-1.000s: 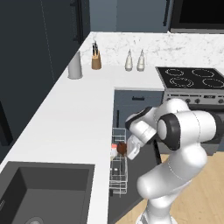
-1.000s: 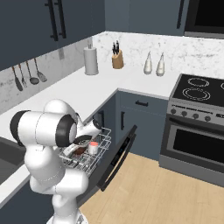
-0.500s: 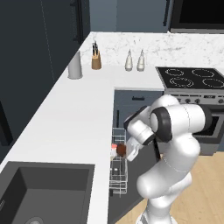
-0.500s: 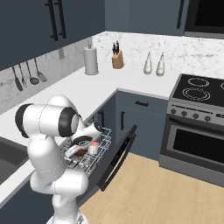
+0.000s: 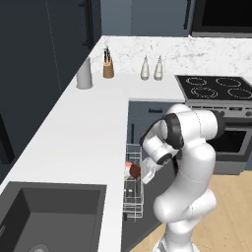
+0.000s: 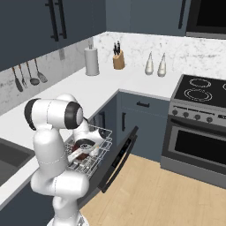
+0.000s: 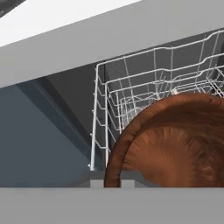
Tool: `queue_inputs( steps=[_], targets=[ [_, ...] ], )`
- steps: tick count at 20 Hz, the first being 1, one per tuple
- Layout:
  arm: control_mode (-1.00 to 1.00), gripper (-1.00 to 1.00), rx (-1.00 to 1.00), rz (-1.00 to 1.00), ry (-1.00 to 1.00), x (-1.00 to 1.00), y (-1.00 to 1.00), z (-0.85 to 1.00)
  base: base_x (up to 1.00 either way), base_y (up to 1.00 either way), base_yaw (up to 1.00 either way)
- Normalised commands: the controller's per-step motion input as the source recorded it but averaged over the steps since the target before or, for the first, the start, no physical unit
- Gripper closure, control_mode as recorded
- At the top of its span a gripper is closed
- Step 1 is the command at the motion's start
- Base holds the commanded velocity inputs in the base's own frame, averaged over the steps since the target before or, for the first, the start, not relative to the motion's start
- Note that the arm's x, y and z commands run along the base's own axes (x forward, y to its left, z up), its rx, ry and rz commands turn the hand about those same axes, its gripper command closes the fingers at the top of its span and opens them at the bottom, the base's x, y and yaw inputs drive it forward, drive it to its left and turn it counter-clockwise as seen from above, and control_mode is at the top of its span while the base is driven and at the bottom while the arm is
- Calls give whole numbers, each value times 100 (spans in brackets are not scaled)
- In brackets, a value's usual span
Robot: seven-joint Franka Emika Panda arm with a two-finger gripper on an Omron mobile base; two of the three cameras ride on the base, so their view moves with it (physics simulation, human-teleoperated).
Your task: Pick up the cup and bowl from the counter, place them in the dishwasher, and close the dishwasher door.
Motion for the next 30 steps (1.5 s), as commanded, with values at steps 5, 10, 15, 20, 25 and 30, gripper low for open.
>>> queue_inputs(
  steps=[5, 10, 15, 20, 25, 30],
  targets=[
    [-100, 100, 3, 0, 0, 24, 0, -14, 0, 0, 0],
    [-100, 100, 0, 0, 0, 30, 5, -20, 0, 0, 0],
    [-100, 100, 0, 0, 0, 30, 22, -37, 0, 0, 0],
    [-100, 100, 0, 0, 0, 33, 10, -48, 0, 0, 0],
    [-100, 100, 0, 0, 0, 28, 0, -50, 0, 0, 0],
    [-100, 100, 0, 1, 0, 28, 0, -52, 0, 0, 0]
  ],
)
